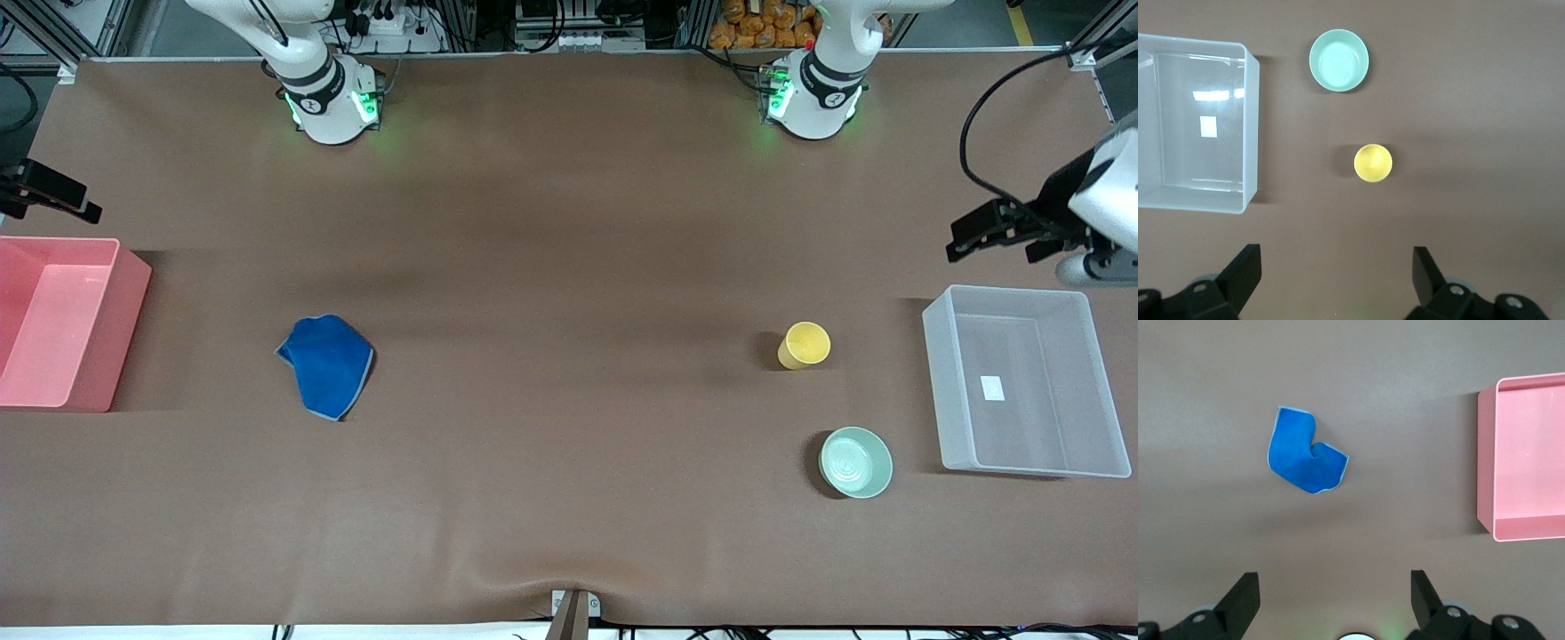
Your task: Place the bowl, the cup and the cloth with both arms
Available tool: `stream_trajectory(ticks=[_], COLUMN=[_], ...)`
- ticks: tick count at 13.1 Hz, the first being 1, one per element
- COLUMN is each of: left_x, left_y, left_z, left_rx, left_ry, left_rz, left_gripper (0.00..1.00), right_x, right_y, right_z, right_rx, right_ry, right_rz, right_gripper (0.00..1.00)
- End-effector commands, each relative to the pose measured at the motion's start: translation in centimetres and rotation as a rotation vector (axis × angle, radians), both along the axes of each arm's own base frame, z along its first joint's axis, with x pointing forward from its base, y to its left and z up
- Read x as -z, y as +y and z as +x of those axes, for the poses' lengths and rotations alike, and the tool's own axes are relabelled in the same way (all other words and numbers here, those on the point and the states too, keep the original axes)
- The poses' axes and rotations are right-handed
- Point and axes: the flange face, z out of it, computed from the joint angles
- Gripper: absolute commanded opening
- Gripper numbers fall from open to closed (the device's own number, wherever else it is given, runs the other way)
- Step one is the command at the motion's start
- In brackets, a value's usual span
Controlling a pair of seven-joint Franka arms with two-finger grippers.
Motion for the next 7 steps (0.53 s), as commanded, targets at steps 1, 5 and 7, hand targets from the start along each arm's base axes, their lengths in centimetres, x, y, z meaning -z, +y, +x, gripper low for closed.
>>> stream_trajectory(ticks=[1,5,7], left_x=[0.78,1.07,1.15], left_y=[-0.68,-0.78,-0.79], left_z=[-2.66,-2.03,-1.92], left_rx=[0.000,0.008,0.012], left_ry=[0.044,0.033,0.033], left_rz=[0.037,0.038,0.037], left_gripper=[1.00,1.00,1.00], right_x=[-0.94,-0.65,-0.63], right_y=[0.39,0.89,0.83], right_z=[-0.13,-0.09,0.07], right_rx=[-0.002,-0.008,-0.010], right_ry=[-0.007,0.001,-0.001], right_rz=[-0.020,-0.019,-0.017], right_gripper=[1.00,1.00,1.00])
